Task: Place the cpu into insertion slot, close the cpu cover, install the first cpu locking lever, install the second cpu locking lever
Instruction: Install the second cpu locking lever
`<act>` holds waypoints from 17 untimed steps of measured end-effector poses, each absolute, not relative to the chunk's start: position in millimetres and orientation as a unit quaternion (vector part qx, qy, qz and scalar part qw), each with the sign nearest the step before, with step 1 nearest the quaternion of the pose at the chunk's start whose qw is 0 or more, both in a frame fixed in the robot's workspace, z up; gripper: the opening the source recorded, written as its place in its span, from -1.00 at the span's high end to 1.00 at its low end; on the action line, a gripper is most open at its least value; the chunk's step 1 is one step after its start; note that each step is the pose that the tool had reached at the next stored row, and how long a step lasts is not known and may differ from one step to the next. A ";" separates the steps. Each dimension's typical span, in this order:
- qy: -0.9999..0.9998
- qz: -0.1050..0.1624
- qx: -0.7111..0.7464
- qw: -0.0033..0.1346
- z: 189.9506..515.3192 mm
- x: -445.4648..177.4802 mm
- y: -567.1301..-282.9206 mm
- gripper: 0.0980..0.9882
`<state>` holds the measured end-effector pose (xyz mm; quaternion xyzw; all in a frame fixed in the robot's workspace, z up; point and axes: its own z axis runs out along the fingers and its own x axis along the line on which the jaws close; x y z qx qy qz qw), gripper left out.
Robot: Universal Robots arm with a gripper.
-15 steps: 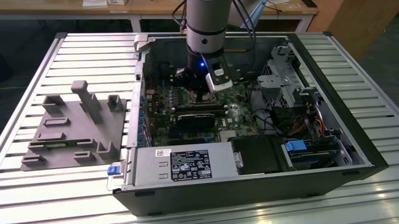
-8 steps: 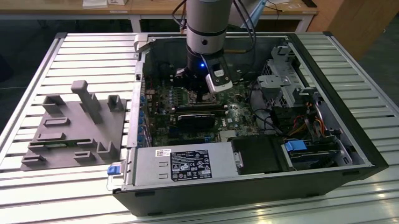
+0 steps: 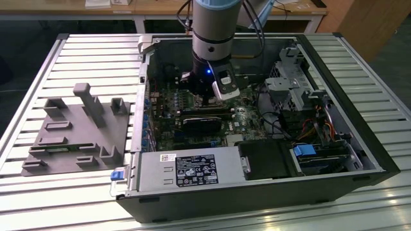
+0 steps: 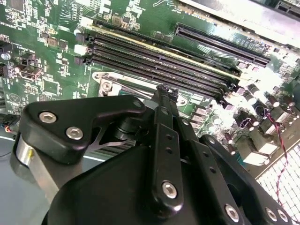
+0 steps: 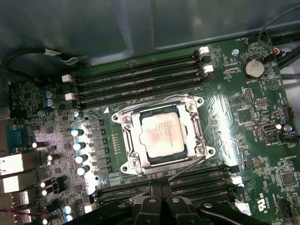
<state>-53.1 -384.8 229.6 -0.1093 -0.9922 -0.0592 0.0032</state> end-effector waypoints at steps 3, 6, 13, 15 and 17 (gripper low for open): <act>-0.992 -0.065 -0.106 0.002 227.9 -53.5 -386.4 0.99; -0.992 -0.072 -0.100 0.003 225.6 -54.1 -387.6 0.99; -0.993 -0.086 -0.086 0.005 222.1 -56.1 -390.7 0.99; -0.993 -0.088 -0.084 0.004 221.3 -56.6 -392.1 0.99; -0.993 -0.090 -0.081 0.002 220.3 -57.0 -393.2 0.99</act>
